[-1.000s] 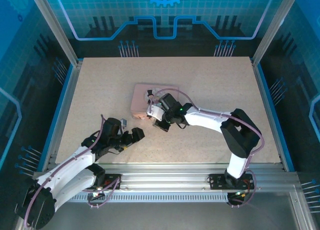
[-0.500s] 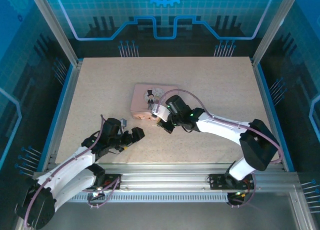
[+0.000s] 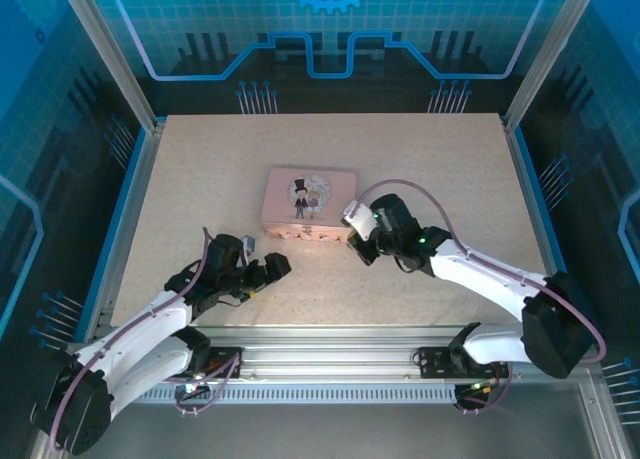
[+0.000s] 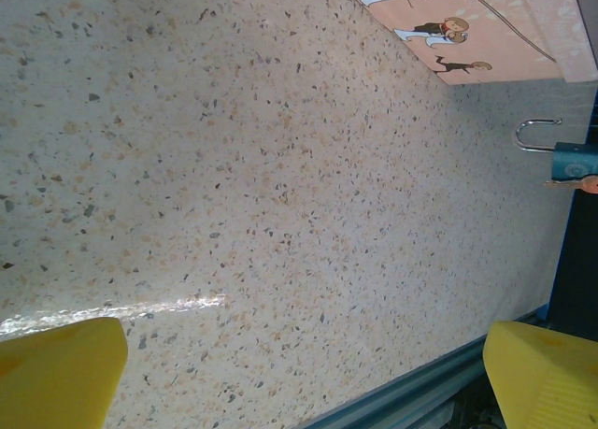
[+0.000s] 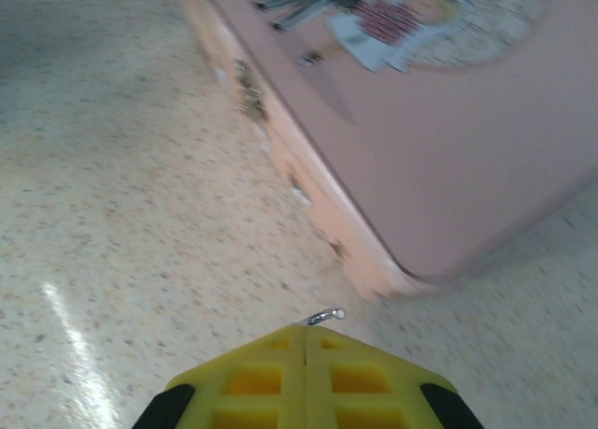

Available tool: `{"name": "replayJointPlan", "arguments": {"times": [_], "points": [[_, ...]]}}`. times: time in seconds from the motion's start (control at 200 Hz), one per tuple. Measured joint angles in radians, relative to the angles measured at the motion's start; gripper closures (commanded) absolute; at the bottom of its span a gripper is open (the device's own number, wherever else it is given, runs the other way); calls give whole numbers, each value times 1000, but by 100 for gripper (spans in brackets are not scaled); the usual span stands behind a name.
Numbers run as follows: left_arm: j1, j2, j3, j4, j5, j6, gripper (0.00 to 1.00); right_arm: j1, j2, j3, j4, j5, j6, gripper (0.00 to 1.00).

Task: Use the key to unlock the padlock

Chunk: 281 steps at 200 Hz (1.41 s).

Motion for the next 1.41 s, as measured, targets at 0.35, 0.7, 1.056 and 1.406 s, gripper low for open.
{"name": "replayJointPlan", "arguments": {"times": [0.35,0.7,1.056,1.406], "points": [[0,28,0,36,11,0,1,-232,-142,-51,-72,206,132,100],[0,30,0,50,11,-1,1,-268,41,6,-164,481,216,100],[0,30,0,50,11,-1,1,-223,263,134,-242,590,269,83],[0,14,32,9,-1,3,1,-166,250,243,-318,552,335,52]]}}
